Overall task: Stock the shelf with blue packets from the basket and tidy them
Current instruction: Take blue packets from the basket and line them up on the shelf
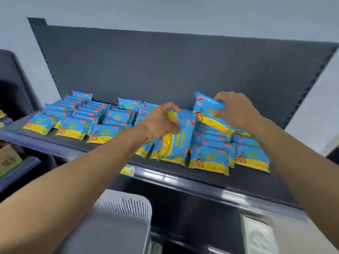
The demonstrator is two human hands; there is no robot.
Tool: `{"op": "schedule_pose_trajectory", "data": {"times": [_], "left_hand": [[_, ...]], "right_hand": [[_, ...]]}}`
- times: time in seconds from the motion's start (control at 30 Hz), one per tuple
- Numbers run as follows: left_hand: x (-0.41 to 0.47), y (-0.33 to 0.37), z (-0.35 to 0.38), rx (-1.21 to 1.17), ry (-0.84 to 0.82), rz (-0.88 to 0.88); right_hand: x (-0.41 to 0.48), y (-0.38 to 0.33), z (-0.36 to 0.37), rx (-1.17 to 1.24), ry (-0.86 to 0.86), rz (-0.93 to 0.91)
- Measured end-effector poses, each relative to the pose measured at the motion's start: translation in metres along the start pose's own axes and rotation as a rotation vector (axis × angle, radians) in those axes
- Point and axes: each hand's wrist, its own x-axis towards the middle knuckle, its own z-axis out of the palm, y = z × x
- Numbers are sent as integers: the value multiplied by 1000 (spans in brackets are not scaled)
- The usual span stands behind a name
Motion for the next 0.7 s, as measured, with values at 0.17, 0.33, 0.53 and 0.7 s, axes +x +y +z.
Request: {"op": "schedule_pose_trajectory", "data": {"times": [0.17,0.33,0.53,0.7], "left_hand": [[27,31,57,-9,-125,57],[40,52,108,-16,-212,70],[48,51,160,69,-274,46],[48,31,179,115,-361,22]], "right_hand": [[-19,78,-20,-79,-14,120],[-39,144,-20,-119,-56,216],[-61,196,1,-76,-297,233],[-62,213,38,-93,-511,83]]}}
